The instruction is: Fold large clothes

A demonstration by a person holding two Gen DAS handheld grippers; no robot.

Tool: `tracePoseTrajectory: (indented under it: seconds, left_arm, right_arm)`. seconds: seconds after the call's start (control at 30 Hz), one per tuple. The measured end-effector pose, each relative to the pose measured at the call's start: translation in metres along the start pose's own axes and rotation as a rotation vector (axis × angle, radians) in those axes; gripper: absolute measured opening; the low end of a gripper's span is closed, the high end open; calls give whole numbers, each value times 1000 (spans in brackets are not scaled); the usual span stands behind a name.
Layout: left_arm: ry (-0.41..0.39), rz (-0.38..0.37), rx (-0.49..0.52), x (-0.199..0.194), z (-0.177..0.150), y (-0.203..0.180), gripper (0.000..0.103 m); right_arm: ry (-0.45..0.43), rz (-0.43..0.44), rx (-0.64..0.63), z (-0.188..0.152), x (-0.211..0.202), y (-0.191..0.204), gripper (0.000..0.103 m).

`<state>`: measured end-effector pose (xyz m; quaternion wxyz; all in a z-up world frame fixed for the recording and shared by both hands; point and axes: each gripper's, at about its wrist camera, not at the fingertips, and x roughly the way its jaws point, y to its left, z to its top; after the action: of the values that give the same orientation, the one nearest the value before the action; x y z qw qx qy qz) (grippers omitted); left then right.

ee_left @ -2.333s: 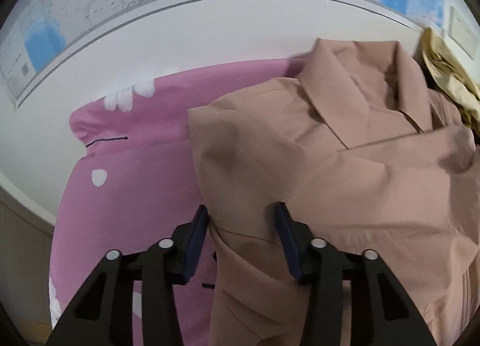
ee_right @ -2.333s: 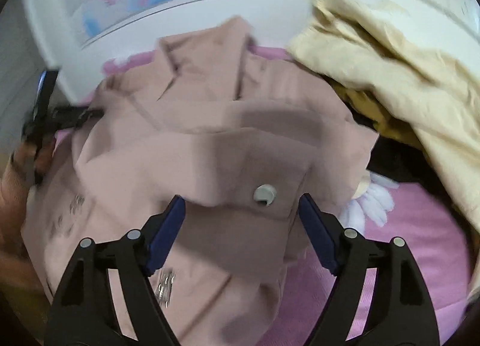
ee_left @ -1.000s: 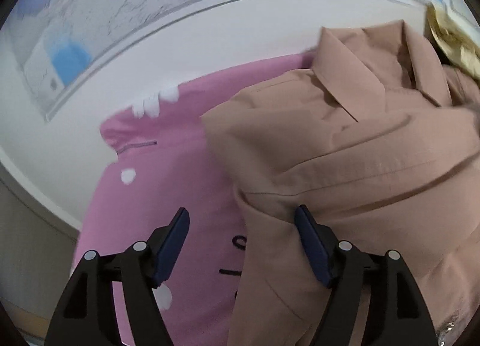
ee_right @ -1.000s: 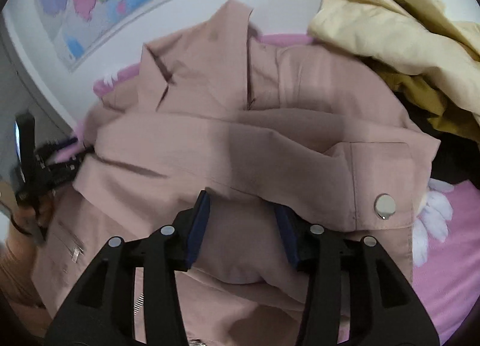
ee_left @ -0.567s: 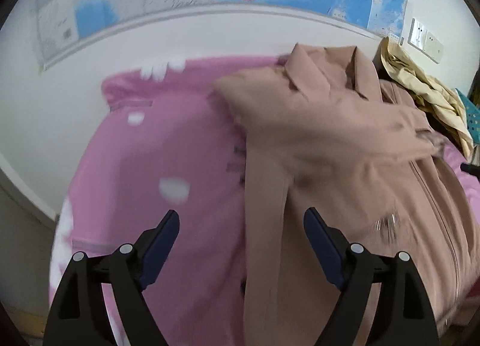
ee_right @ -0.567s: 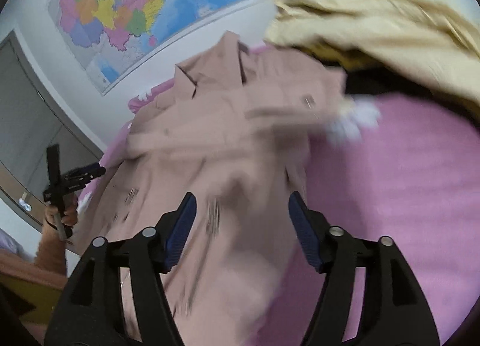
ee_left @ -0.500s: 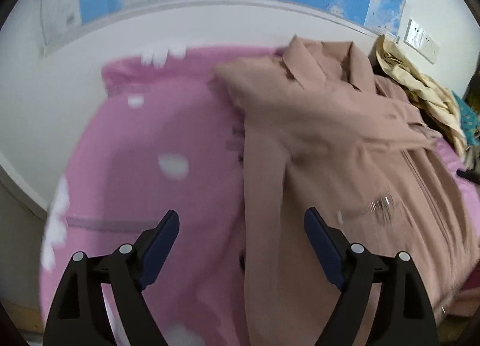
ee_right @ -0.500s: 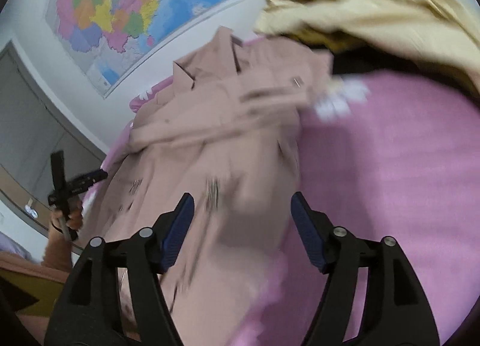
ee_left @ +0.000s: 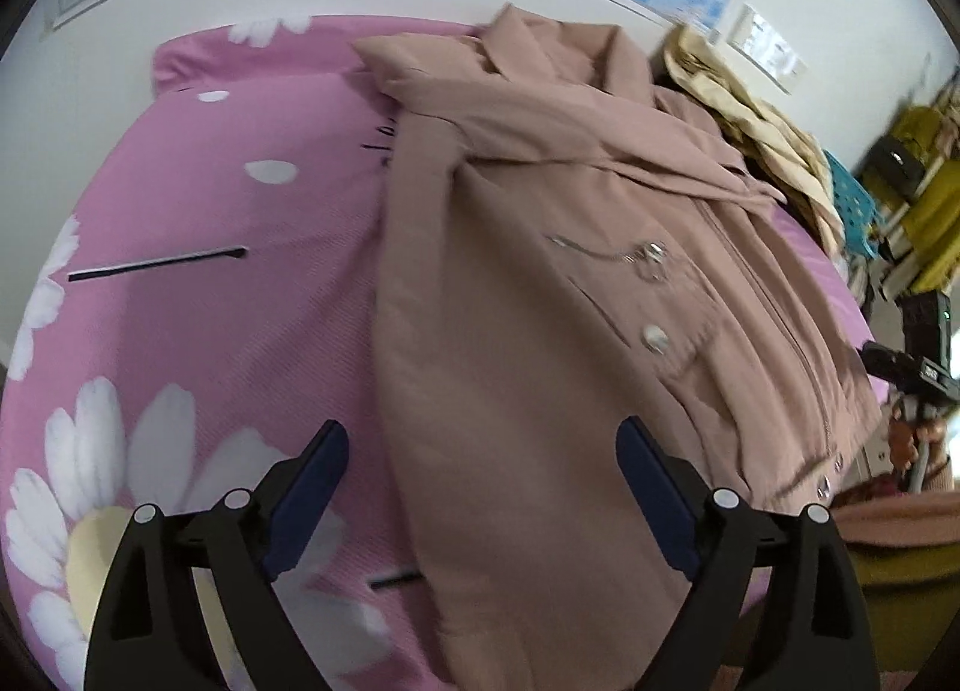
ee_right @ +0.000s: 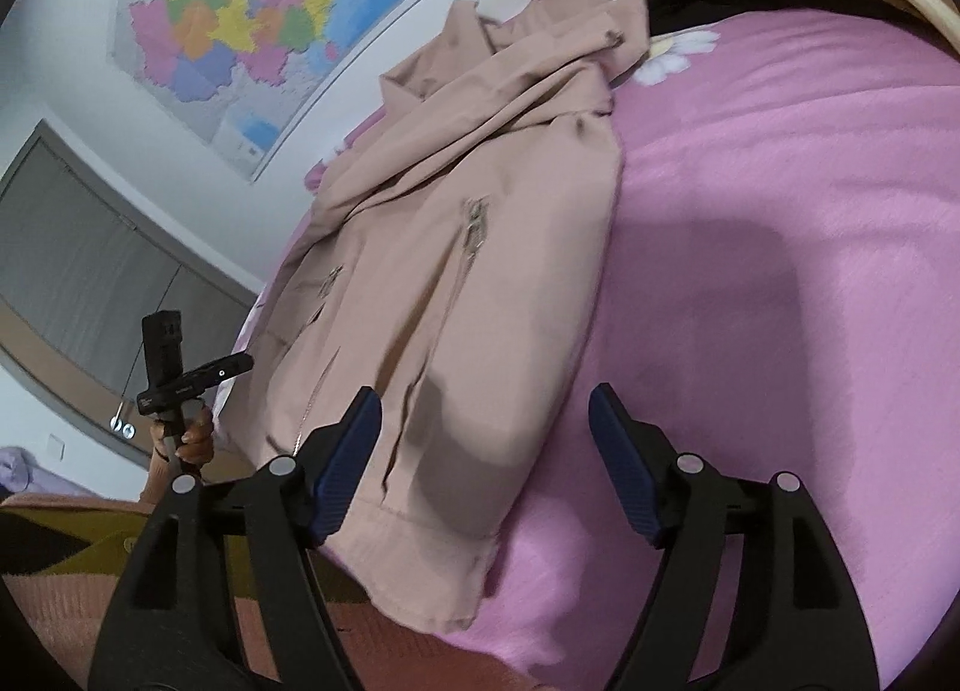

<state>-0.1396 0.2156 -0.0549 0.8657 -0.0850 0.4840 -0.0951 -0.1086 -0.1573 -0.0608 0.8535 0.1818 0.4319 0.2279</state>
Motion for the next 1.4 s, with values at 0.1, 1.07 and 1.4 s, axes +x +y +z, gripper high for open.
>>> tracePoseTrajectory:
  seconds: [0.1, 1.07, 1.4]
  left_arm:
    - [11, -128, -9, -3, -8, -6, 88]
    - [-21, -160, -236, 3, 6, -17, 5]
    - [-168, -336, -266, -88, -6, -21, 3]
  right_arm:
    - [11, 38, -5, -5, 3, 5, 71]
    - [-56, 307, 71, -9, 0, 12, 8]
    - [-193, 436, -65, -22, -83, 66, 8]
